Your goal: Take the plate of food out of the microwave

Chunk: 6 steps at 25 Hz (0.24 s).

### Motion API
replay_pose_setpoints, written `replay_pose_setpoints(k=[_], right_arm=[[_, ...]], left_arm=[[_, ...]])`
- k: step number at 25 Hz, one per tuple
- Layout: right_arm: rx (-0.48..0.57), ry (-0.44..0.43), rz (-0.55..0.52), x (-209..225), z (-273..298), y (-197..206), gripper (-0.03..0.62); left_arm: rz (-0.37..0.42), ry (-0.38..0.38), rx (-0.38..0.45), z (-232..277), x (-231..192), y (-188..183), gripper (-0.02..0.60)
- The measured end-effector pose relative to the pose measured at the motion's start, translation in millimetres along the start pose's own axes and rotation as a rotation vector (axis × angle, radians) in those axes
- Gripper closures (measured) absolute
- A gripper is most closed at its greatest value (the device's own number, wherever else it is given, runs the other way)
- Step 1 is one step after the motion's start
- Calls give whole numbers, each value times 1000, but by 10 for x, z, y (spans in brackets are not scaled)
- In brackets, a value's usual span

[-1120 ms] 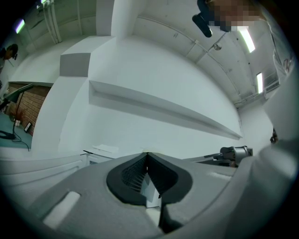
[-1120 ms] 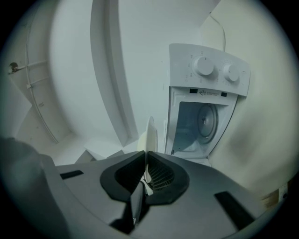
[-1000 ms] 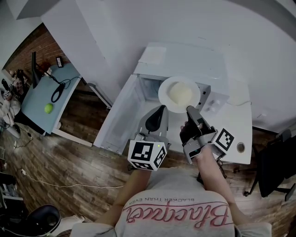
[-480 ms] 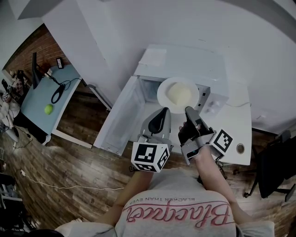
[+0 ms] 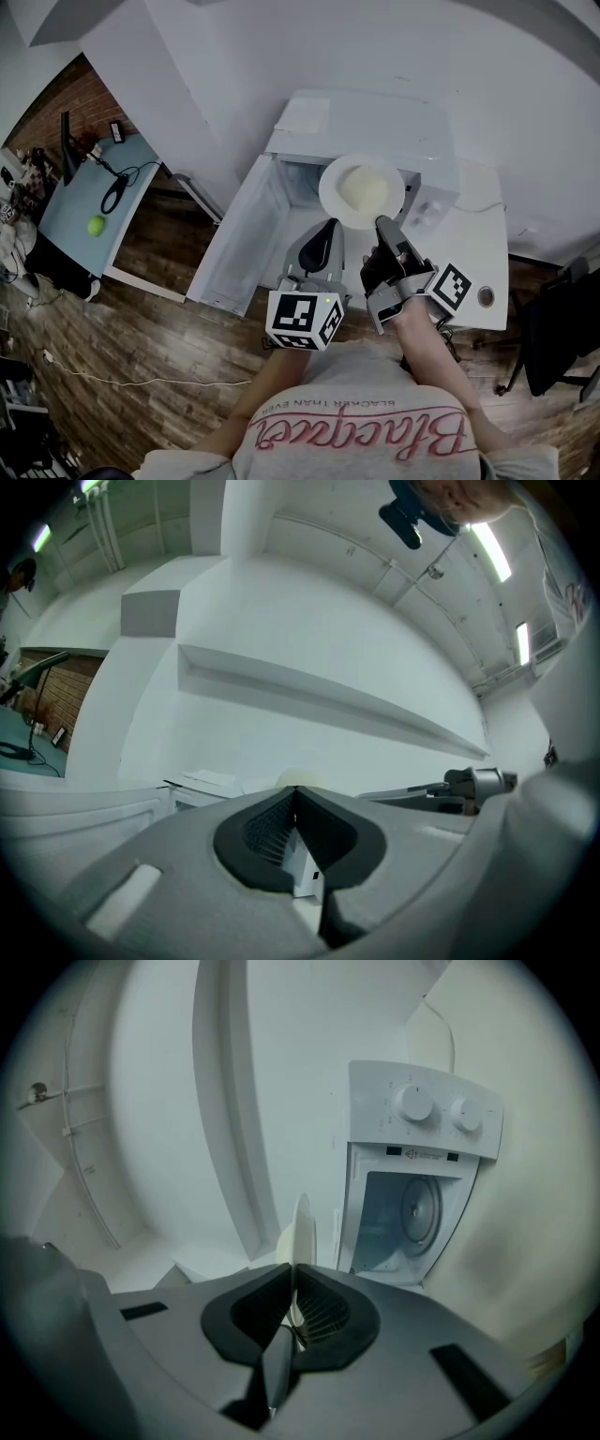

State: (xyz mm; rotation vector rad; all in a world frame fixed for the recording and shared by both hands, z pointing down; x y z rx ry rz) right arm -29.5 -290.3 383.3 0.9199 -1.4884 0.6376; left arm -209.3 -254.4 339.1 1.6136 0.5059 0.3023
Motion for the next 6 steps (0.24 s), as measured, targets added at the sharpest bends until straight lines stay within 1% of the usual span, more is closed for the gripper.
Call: replay_pose_setpoints(k=[6], right_arm=[[13,1,11,9,-32,-46,568]], left_arm=[[0,12,0,14,48,18,575]])
Point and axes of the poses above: the fingertips, and each gripper's own axes: z forward along the fingers, x to its right, y out of its underside, the point moved 10 cm from there along -z, backward along the fingers, and after that the axes turned 6 degrees about y, right-handed, at the moved point
